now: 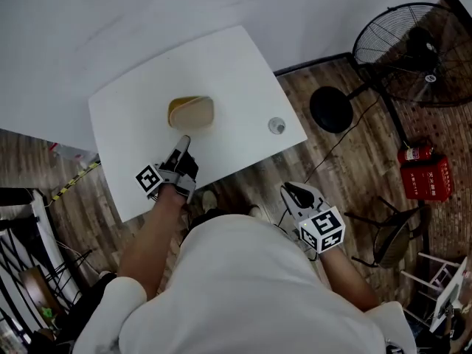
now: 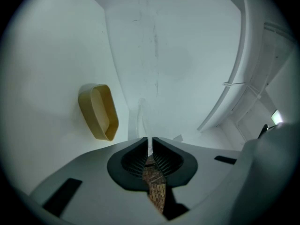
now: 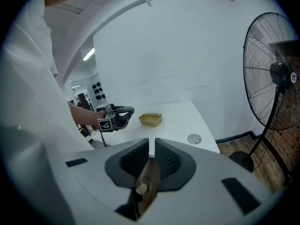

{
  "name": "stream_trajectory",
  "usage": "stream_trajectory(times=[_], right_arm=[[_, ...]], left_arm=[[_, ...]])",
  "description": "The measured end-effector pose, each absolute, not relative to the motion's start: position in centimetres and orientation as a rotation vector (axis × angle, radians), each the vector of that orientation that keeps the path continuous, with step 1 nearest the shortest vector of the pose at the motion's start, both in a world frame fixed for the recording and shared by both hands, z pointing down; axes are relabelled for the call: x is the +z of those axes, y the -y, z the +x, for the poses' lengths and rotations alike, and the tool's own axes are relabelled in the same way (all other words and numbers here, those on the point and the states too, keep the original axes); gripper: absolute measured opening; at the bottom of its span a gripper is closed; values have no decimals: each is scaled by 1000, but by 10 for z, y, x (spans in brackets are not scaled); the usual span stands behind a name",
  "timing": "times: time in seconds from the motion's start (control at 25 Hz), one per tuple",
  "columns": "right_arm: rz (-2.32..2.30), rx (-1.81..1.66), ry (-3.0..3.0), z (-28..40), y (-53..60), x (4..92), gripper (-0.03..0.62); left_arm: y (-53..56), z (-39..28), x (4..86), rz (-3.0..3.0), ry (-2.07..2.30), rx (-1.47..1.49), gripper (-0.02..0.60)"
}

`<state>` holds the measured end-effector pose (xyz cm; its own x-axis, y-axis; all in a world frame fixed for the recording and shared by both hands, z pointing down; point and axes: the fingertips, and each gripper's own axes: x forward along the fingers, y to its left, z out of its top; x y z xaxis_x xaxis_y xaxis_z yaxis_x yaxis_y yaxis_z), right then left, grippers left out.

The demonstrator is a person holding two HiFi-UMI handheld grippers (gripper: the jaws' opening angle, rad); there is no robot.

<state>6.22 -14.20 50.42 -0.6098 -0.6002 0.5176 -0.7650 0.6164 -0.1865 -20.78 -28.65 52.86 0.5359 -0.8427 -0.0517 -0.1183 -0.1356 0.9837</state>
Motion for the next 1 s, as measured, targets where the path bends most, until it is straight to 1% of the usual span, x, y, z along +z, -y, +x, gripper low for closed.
stream_trajectory(times=[0.12, 0.28, 0.6, 1.0], right_arm=[[1059, 543, 2453, 69, 138, 505, 37], [1017, 541, 2468, 76, 130, 508, 8], [953, 536, 2500, 91, 108, 516, 7], [907, 511, 2513, 104, 83, 520, 6]], left_arm=[[269, -200, 511, 1621, 820, -805, 43], [245, -189, 493, 1663, 808, -809, 43], [190, -154, 450, 1718, 752, -846, 43], [130, -132, 420, 1751, 737, -861, 43]])
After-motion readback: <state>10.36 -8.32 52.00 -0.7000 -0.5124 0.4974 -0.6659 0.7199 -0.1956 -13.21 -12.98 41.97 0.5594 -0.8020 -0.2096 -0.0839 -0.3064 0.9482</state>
